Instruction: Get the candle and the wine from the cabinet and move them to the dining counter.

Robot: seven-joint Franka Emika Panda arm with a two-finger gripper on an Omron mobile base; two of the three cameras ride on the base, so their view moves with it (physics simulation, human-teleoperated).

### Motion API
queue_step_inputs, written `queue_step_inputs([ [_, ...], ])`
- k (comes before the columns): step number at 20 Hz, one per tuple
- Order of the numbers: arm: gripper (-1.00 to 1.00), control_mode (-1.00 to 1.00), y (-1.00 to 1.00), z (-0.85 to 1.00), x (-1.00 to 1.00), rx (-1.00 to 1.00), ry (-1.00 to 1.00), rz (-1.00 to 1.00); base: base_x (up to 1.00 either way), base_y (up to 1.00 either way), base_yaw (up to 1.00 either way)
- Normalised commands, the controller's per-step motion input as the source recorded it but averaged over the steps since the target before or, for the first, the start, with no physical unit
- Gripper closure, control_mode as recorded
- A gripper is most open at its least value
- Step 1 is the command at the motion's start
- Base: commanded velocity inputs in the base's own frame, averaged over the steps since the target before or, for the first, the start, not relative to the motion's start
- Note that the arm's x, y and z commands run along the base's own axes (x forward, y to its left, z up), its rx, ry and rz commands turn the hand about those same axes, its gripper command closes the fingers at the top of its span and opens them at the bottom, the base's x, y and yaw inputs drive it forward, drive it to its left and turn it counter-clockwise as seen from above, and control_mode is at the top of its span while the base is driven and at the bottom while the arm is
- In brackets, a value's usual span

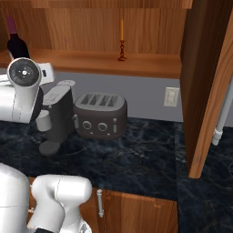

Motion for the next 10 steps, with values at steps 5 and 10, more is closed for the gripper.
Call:
queue_step_inputs([
  [5,1.0,-1.0,-0.31,0.0,-0.52,0.0,0.0,0.1,0.0,0.0,0.0],
  [10,1.0,-1.0,-0.23,-0.03,-0.47,0.0,0.0,0.09,0.0,0.0,0.0],
])
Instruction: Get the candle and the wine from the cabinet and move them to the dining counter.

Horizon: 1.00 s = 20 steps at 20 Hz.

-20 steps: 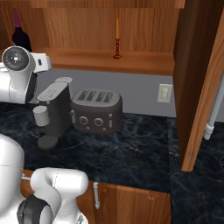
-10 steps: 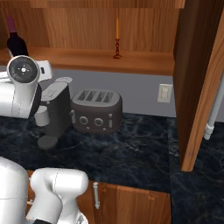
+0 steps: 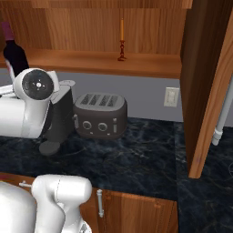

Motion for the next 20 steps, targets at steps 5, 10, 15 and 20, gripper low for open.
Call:
queue_step_inputs([
  [5,1.0,-1.0,-0.14,-0.1,-0.38,0.0,0.0,0.05,0.0,0.0,0.0],
  [10,1.0,-1.0,-0.02,-0.15,-0.24,0.0,0.0,0.0,0.0,0.0,0.0],
  [15,1.0,-1.0,0.0,-0.25,-0.08,0.0,0.06,0.0,0.0,0.0,0.0],
  [20,1.0,-1.0,-0.06,-0.2,-0.02,0.01,0.1,0.0,0.0,0.0,0.0],
])
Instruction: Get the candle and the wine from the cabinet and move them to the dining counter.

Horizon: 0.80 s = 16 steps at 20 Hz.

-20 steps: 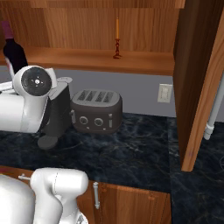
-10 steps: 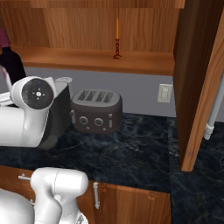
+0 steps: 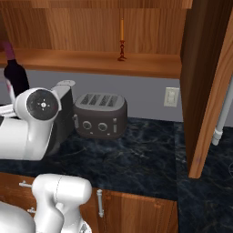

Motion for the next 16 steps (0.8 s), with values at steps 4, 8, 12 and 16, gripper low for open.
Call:
queue_step_inputs([
  [4,1.0,-1.0,-0.08,-0.13,-0.07,0.02,0.09,0.0,0.0,0.0,0.0],
  [8,1.0,-1.0,-0.05,-0.09,-0.12,0.0,0.05,0.0,0.0,0.0,0.0],
  [12,1.0,-1.0,-0.02,-0.03,-0.07,0.0,0.02,0.0,0.0,0.0,0.0],
  [16,1.0,-1.0,0.0,0.0,0.0,0.0,0.0,0.0,0.0,0.0,0.0],
])
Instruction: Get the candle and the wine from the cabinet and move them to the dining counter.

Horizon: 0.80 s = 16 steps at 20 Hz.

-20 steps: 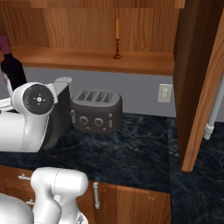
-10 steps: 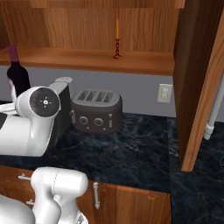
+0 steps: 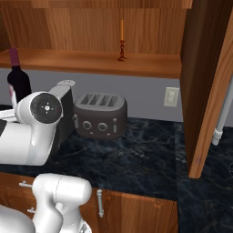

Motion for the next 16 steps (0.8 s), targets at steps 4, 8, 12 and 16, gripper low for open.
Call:
queue_step_inputs([
  [4,1.0,-1.0,0.0,0.0,0.0,0.0,0.0,0.0,0.0,0.0,0.0],
  [8,1.0,-1.0,0.0,0.0,0.0,0.0,0.0,0.0,0.0,0.0,0.0],
  [12,1.0,-1.0,0.0,0.0,0.0,0.0,0.0,0.0,0.0,0.0,0.0],
  [16,1.0,-1.0,0.0,0.0,0.0,0.0,0.0,0.0,0.0,0.0,0.0],
])
